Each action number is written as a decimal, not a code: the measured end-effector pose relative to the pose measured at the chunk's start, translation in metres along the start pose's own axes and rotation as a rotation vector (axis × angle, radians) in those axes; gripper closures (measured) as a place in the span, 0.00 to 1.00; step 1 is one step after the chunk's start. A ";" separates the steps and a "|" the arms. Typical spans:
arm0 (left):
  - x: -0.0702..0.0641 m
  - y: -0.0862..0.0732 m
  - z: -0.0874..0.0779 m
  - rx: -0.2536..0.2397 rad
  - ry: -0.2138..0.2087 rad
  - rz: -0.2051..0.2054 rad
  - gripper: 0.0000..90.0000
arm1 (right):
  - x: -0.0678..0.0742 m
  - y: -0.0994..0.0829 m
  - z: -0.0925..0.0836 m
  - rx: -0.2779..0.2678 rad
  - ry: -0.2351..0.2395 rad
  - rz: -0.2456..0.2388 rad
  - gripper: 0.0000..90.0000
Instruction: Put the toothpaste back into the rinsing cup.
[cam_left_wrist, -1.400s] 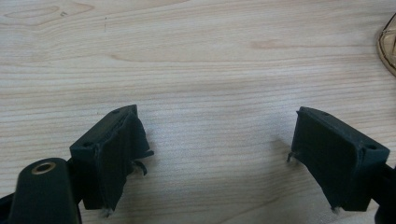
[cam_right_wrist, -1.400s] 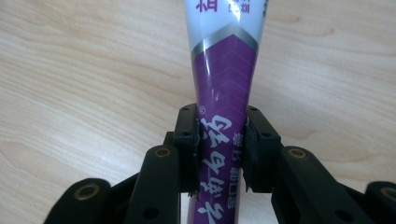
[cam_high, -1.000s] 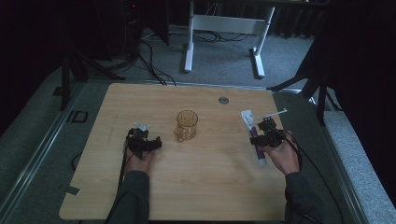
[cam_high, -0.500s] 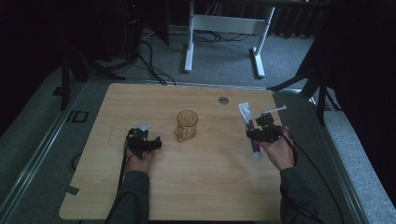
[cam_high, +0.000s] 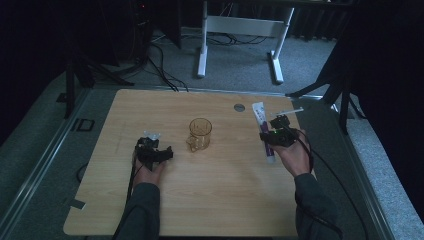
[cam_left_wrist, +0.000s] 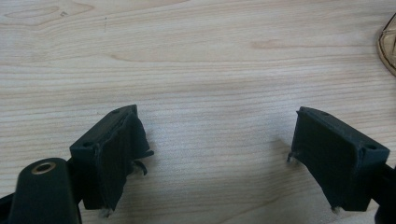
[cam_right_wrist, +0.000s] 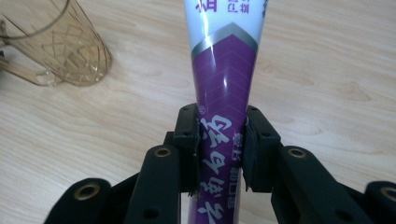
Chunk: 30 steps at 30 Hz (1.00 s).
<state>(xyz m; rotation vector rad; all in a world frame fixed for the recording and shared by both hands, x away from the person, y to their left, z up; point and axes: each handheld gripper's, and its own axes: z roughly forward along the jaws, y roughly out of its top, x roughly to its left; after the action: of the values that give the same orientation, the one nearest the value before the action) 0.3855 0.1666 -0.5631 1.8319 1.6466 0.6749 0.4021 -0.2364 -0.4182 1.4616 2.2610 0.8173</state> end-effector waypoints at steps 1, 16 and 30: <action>0.000 0.000 0.000 0.001 0.000 0.000 0.17 | 0.002 0.003 -0.001 -0.014 0.000 -0.001 0.79; 0.000 0.000 0.000 0.000 0.000 0.000 0.17 | 0.010 0.016 -0.002 -0.109 0.010 -0.002 0.79; 0.000 0.000 0.000 0.001 -0.001 -0.001 0.17 | 0.021 0.032 -0.008 -0.170 0.004 -0.035 0.79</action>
<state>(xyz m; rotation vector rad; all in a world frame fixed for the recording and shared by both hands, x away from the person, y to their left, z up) 0.3855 0.1666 -0.5630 1.8323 1.6474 0.6724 0.4117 -0.2095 -0.3918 1.3417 2.1544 0.9768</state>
